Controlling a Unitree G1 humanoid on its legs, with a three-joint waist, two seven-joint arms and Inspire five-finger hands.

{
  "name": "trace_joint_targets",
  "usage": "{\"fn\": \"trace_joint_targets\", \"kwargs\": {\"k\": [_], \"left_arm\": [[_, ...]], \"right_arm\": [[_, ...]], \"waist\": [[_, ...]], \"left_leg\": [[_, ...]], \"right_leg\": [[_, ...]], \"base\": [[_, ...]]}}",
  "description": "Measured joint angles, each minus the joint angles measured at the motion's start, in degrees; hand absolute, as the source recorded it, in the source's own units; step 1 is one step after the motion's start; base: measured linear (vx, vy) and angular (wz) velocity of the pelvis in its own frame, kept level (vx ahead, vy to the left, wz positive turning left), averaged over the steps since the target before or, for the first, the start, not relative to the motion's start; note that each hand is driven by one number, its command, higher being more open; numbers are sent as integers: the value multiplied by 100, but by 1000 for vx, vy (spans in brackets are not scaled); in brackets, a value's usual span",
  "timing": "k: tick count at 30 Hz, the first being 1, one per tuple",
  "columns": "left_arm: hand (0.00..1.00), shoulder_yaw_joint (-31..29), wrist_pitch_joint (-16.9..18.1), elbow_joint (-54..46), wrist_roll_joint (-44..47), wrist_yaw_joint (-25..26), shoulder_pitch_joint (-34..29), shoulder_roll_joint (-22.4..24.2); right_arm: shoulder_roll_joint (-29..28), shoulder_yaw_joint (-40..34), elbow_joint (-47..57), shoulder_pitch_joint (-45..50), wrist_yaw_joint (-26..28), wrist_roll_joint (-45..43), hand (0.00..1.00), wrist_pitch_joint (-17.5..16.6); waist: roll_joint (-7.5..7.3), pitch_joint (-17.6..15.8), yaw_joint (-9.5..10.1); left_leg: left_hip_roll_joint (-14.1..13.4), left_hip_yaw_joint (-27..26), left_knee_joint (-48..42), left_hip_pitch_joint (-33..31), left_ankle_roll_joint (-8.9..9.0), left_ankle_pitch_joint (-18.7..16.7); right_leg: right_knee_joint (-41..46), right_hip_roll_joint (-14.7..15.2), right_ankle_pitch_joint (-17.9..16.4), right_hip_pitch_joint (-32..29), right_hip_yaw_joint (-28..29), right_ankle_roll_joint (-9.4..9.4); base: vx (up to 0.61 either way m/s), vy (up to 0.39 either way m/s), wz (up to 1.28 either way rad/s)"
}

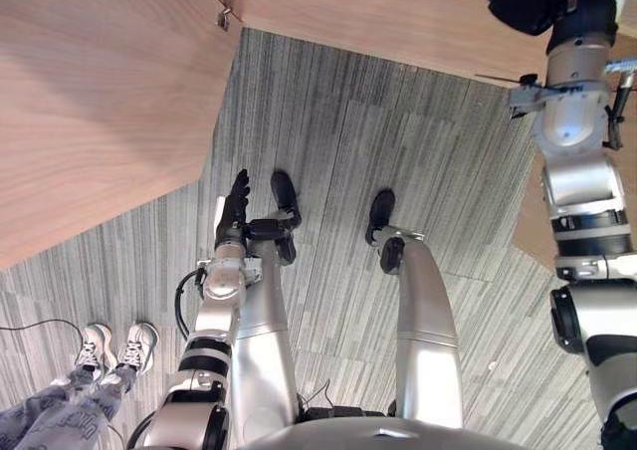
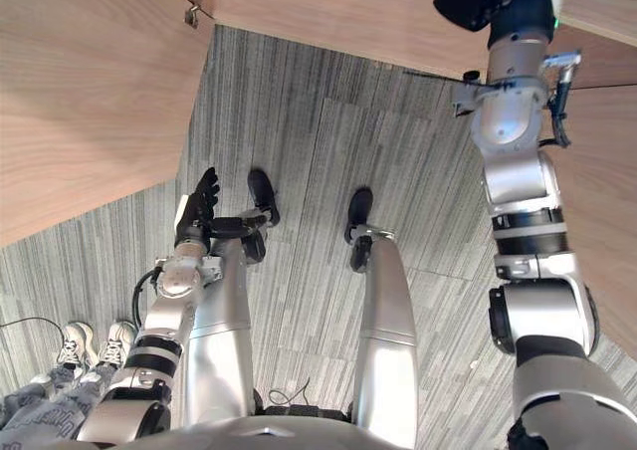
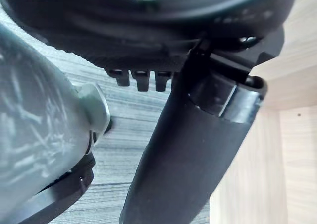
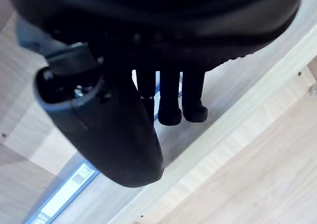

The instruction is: Walk over to the cabinet, pick up the folder, carry it to the office cabinet, place the folder inside the office cabinet, then close the office cabinet door

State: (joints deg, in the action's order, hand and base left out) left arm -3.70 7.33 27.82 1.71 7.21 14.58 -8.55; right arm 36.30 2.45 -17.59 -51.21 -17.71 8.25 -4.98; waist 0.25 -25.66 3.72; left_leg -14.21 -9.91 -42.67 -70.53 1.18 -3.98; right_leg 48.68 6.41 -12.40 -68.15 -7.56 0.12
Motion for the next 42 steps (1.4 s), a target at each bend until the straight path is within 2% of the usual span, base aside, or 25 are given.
{"fn": "trace_joint_targets", "kwargs": {"k": [12,17,22,29,34,39,42], "left_arm": [[100,11,6,65,232,78,30,0],[100,10,6,67,283,123,50,14],[100,4,5,77,432,201,150,84],[100,-2,-5,108,458,249,264,252],[100,-1,-41,114,456,246,280,267],[100,2,-121,115,441,224,294,264],[100,3,-163,116,393,202,301,237]], "right_arm": [[243,0,-1160,-1203,-67,-621,0,58],[249,1,-1419,-1362,-93,-612,0,78],[218,-91,-1679,-1562,-234,-607,0,247],[197,-819,-1959,-1592,-551,-789,0,608],[179,-1055,-1524,-949,-573,-1074,0,627],[-111,-1488,-301,274,-615,-1110,0,614],[-361,-1574,584,922,-671,-1309,0,449]], "waist": [[0,-8,-25],[7,-15,-52],[9,-16,-60],[11,-18,-25],[11,-18,-24],[11,-17,-41],[11,-17,-119]], "left_leg": [[156,45,268,-13,-5,142],[182,66,339,-18,-24,187],[218,45,473,-17,-81,298],[226,1,472,-18,-131,366],[125,-1,308,34,-144,312],[-17,-44,128,355,-136,153],[-57,-71,107,643,-117,85]], "right_leg": [[-141,121,3,0,-107,2],[-206,136,37,14,-134,32],[-340,149,170,13,-138,54],[-402,154,286,13,-114,65],[-377,75,289,109,-105,61],[-364,-43,287,448,-21,60],[-387,-90,286,719,23,60]], "base": [[-20,6,7],[-42,1,3],[-60,12,0],[-50,10,-3],[-27,-4,-9],[-30,-3,-16],[-24,-9,-10]]}}
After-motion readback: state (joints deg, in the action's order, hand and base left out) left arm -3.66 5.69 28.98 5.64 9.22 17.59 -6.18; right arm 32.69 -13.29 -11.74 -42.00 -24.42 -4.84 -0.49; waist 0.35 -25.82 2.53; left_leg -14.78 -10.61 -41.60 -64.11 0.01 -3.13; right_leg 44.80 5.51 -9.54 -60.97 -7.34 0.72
